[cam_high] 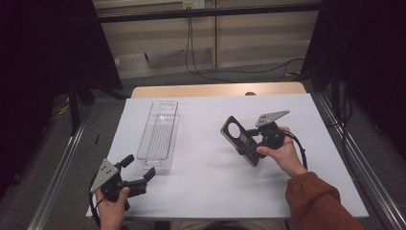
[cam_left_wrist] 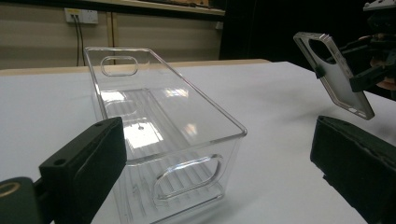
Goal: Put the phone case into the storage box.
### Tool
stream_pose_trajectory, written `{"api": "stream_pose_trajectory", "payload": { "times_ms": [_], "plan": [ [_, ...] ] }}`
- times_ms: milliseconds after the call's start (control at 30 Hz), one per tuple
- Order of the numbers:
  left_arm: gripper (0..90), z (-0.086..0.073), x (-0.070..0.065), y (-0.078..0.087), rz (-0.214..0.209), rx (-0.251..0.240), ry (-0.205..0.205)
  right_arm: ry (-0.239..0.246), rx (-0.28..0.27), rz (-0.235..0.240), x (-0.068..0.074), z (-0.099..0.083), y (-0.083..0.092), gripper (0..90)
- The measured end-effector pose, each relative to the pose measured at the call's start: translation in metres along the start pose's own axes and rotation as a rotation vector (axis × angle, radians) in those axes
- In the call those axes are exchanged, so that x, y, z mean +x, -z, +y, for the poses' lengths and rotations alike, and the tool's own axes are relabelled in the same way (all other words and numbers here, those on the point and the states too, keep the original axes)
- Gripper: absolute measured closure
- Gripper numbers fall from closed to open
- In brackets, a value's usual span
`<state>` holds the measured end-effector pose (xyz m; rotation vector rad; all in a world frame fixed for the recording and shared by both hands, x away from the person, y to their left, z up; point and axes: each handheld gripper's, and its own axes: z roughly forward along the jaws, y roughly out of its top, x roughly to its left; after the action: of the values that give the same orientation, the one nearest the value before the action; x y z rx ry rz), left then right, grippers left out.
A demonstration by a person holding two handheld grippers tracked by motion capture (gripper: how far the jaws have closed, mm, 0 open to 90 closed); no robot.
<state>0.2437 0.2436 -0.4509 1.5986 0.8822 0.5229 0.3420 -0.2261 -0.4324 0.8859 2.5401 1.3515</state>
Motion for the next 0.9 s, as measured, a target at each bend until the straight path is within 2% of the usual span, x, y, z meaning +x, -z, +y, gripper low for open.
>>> {"api": "stream_pose_trajectory", "payload": {
  "times_ms": [167, 233, 400, 533, 567, 667, 733, 833, 900],
  "plan": [
    [3.5, 0.000, -0.002, -0.002, -0.023, 0.004, -0.009, -0.003, -0.034, 0.025, 0.006, -0.003, 0.005, 12.0],
    [3.5, 0.001, -0.003, -0.002, -0.025, -0.006, 0.001, -0.010, -0.051, 0.037, 0.009, -0.005, 0.006, 12.0],
    [2.6, 0.001, -0.006, -0.004, -0.059, -0.011, -0.006, -0.003, -0.078, 0.046, 0.016, -0.008, 0.009, 12.1],
    [2.0, 0.002, -0.007, -0.005, -0.085, -0.008, -0.030, 0.008, -0.099, 0.071, 0.020, -0.011, 0.010, 12.0],
    [2.1, 0.002, -0.008, -0.006, -0.092, -0.015, -0.026, 0.010, -0.106, 0.064, 0.020, -0.012, 0.011, 12.0],
    [2.0, 0.003, -0.009, -0.006, -0.108, -0.007, -0.051, 0.006, -0.115, 0.054, 0.020, -0.014, 0.012, 12.1],
    [2.8, 0.003, -0.011, -0.007, -0.117, -0.018, -0.036, -0.006, -0.127, 0.066, 0.020, -0.015, 0.013, 12.1],
    [3.2, 0.006, -0.012, -0.009, -0.126, -0.003, -0.061, 0.006, -0.141, 0.068, 0.021, -0.016, 0.014, 12.1],
    [3.3, 0.007, -0.014, -0.011, -0.147, 0.008, -0.057, 0.017, -0.150, 0.070, 0.024, -0.016, 0.014, 12.1]
  ]
}}
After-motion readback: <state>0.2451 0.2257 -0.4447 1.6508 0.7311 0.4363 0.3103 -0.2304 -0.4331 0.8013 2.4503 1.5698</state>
